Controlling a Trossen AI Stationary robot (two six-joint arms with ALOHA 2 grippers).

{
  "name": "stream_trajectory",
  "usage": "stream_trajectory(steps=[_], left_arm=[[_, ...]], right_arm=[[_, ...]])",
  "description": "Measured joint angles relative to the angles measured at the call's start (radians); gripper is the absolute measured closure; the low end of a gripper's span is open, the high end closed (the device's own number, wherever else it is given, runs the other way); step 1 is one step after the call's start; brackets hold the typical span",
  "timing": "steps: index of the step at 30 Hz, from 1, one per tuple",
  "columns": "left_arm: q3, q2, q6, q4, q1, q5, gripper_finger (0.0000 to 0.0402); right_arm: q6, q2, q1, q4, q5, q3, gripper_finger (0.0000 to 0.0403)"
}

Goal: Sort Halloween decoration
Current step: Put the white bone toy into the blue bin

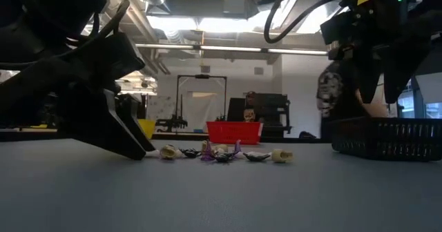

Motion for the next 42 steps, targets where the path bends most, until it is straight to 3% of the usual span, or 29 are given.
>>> stream_trajectory(steps=[10, 31, 42], left_arm=[[0.0, 0.001, 0.0, -0.006, 0.0, -0.008, 0.0244], [-0.002, 0.002, -0.003, -0.007, 0.001, -0.012, 0.0379], [-0.002, 0.002, -0.003, -0.004, 0.001, -0.012, 0.0389]], right_arm=[[0.0, 0.0, 0.0, 0.0, 0.0, 0.0, 0.0205], [0.0, 0.0, 0.0, -0.001, 0.0, 0.0, 0.0205], [0.0, 0.0, 0.0, -0.001, 0.0, 0.0, 0.0205]])
